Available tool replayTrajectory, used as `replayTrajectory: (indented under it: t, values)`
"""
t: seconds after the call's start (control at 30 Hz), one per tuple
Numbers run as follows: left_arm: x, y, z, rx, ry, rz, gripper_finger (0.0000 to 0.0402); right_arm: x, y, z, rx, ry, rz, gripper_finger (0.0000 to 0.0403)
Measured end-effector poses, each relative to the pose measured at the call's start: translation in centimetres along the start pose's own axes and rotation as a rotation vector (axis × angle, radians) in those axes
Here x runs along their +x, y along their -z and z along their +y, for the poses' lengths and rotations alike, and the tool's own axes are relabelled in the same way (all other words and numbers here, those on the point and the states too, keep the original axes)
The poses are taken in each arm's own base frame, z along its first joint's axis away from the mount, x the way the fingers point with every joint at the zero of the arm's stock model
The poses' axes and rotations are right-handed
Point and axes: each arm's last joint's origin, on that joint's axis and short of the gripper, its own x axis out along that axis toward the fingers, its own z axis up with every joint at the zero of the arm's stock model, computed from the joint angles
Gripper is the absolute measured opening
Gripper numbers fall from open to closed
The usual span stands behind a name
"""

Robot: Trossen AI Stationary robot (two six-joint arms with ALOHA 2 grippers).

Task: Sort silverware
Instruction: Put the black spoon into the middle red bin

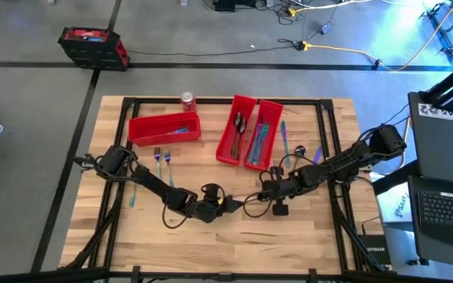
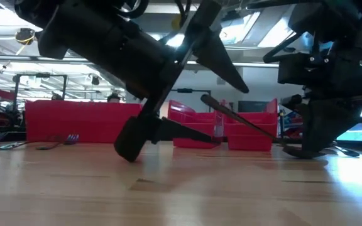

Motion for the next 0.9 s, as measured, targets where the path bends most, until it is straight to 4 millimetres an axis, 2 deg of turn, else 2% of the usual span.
replayTrajectory:
  t: [0.4, 0.9]
  values:
    - [0.06, -0.30, -0.05, 0.026, 0.002, -0.090, 0.0316, -0.01, 0.02, 0.04, 0.036, -0.010, 0.005, 0.0000]
    - [0.23, -0.64, 0.20, 0.034, -0.028, -0.097, 0.0316, -0.01, -0.02, 0.07, 0.017, -0.015, 0.003, 0.0000]
